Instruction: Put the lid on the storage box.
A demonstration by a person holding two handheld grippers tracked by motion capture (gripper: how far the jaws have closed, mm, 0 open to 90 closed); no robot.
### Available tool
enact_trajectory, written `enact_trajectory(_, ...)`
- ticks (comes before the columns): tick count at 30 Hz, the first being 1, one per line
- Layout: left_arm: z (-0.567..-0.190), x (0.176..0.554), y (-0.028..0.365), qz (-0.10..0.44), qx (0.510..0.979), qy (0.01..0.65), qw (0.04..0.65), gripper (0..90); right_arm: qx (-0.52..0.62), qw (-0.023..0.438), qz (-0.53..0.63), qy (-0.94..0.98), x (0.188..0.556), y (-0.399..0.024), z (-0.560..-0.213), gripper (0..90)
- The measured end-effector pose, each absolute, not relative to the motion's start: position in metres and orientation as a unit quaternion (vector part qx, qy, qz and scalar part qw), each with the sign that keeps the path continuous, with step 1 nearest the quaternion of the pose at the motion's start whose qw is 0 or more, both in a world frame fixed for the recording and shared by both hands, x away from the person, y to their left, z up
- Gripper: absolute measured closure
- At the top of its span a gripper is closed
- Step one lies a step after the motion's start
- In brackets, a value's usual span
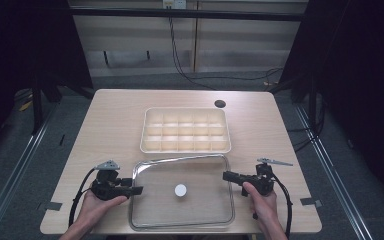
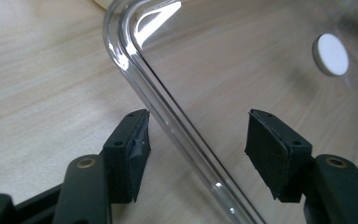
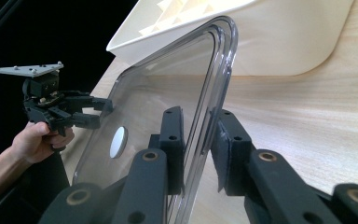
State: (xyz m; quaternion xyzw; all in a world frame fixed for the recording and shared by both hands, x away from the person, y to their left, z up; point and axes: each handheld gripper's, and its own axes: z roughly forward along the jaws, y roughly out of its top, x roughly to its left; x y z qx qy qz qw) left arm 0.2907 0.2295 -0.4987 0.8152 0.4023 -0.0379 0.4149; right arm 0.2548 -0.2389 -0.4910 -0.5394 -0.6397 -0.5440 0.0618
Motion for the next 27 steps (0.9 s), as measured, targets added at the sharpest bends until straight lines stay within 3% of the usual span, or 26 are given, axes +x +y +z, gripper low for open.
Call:
enact_trajectory(9, -0.498, 0.292, 0.232, -0.052, 0.810, 0.409, 0.416, 43.8, -0.535, 0.058, -0.539, -0.648, 0.254, -0.236, -0.490, 75.5)
enact_trajectory(17, -0.486, 0.288, 0.234, -0.053, 0.802, 0.392, 0.447, 53.2, -0.544, 0.041, -0.526, -0.652, 0.253, -0.237, -0.490, 74.7)
enact_trajectory(27, -0.480, 0.287, 0.235, -0.050, 0.800, 0.387, 0.456, 56.8, -0.542, 0.020, -0.521, -0.659, 0.251, -0.236, -0.485, 72.9)
